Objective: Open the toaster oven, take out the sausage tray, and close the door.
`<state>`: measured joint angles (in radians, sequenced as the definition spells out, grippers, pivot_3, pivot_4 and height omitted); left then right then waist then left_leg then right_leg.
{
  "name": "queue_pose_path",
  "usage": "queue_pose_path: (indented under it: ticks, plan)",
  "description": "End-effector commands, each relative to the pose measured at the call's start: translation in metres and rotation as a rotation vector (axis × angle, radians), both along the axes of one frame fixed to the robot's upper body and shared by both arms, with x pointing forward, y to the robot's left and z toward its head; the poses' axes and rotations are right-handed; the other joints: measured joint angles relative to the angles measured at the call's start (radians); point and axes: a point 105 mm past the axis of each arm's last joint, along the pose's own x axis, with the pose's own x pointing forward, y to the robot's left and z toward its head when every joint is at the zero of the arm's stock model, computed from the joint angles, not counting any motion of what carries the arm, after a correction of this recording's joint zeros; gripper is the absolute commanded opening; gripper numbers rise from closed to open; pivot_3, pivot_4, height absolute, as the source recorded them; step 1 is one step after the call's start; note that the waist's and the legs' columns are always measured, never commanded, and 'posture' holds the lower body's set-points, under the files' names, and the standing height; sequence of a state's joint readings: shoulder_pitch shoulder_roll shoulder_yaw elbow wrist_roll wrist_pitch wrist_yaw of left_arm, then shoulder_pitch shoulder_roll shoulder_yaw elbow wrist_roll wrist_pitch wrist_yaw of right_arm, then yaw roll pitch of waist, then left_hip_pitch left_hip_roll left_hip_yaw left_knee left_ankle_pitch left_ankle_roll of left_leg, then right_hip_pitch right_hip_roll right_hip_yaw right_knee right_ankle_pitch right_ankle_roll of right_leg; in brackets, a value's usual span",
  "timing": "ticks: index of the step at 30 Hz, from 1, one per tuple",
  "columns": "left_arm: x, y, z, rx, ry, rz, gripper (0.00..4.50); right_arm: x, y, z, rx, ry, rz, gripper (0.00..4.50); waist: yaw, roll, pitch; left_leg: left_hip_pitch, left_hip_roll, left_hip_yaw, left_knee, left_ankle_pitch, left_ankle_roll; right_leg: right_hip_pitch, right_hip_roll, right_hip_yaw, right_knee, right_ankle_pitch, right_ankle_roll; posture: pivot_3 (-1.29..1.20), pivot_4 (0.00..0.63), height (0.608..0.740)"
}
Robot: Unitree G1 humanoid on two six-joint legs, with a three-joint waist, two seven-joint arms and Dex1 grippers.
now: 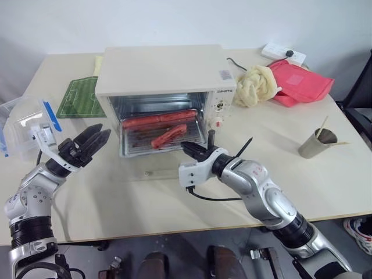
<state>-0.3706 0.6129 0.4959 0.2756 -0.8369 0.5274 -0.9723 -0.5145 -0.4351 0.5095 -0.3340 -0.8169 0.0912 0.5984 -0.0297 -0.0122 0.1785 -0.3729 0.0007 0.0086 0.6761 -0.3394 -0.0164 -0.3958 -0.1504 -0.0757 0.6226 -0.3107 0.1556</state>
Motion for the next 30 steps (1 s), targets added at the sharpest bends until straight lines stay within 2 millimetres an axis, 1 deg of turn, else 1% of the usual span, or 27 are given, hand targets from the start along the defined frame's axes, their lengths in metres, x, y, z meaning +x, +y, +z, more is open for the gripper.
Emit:
queue_pose_path:
  ticks: [1,4,9,12,16,18,21,24,27,30]
  plan:
    - [-0.008,0.003,0.008,0.009,0.002,0.014,4.50,-0.011,-0.005,0.020,0.044,-0.076,0.051,0.04,0.000,0.000,0.000,0.000,0.000,0.000,0.000,0.000,0.000,0.000,0.000,0.000,0.000,0.000,0.000,0.00,0.150,0.740]
    - [-0.010,0.001,0.002,0.013,0.048,0.020,4.50,-0.014,-0.009,0.019,0.048,-0.078,0.075,0.04,0.001,0.000,0.000,0.000,0.000,0.000,0.000,0.000,0.000,0.000,0.000,0.000,0.000,0.000,0.000,0.00,0.150,0.740]
    - [-0.014,-0.002,-0.001,0.002,0.103,0.010,4.50,-0.018,-0.016,0.015,0.035,-0.076,0.105,0.04,0.001,0.000,0.000,0.000,0.000,0.000,0.000,0.000,0.000,0.001,0.000,0.000,0.000,0.000,0.000,0.00,0.150,0.740]
    - [-0.021,-0.009,-0.008,0.007,0.184,-0.035,4.50,-0.021,-0.020,0.012,0.001,-0.087,0.131,0.04,0.001,0.000,0.000,0.000,0.000,0.000,0.001,0.000,0.000,0.001,0.000,0.000,0.000,0.000,0.000,0.00,0.150,0.740]
    - [-0.029,-0.018,-0.013,0.004,0.271,-0.070,4.50,-0.028,-0.021,0.015,-0.017,-0.136,0.189,0.04,0.001,0.000,0.000,0.000,0.001,-0.001,0.000,0.000,0.000,0.001,0.000,0.000,-0.001,0.000,0.000,0.00,0.150,0.740]
    - [-0.033,-0.024,-0.021,-0.001,0.386,-0.101,4.50,-0.031,-0.024,0.014,-0.022,-0.150,0.216,0.04,0.002,0.000,0.000,0.000,0.001,-0.001,0.001,0.000,0.000,0.001,0.000,0.000,-0.001,0.000,0.000,0.00,0.150,0.740]
    - [-0.038,-0.032,-0.023,-0.051,0.486,-0.142,4.50,-0.032,-0.027,0.015,-0.017,-0.163,0.241,0.04,0.002,0.000,0.000,0.001,0.001,-0.004,0.001,0.000,0.000,0.002,0.000,0.001,-0.001,0.000,0.000,0.00,0.150,0.740]
    - [-0.040,-0.035,-0.023,-0.095,0.528,-0.156,4.50,-0.033,-0.027,0.017,-0.007,-0.169,0.260,0.04,0.002,0.000,0.000,0.001,0.001,-0.008,0.002,0.000,0.000,0.002,0.000,0.001,-0.001,0.000,0.000,0.00,0.150,0.740]
    - [-0.047,-0.045,-0.026,-0.151,0.593,-0.210,4.50,-0.035,-0.025,0.022,0.014,-0.171,0.285,0.04,0.002,0.000,0.000,0.001,0.001,-0.009,0.002,0.000,0.000,0.002,0.000,0.001,-0.001,0.000,0.000,0.00,0.150,0.740]
    - [-0.050,-0.051,-0.026,-0.212,0.636,-0.246,4.50,-0.035,-0.026,0.022,0.009,-0.167,0.290,0.04,0.002,0.000,0.000,0.001,0.001,-0.010,0.002,0.000,0.000,0.002,0.000,0.002,-0.001,0.000,0.000,0.00,0.150,0.740]
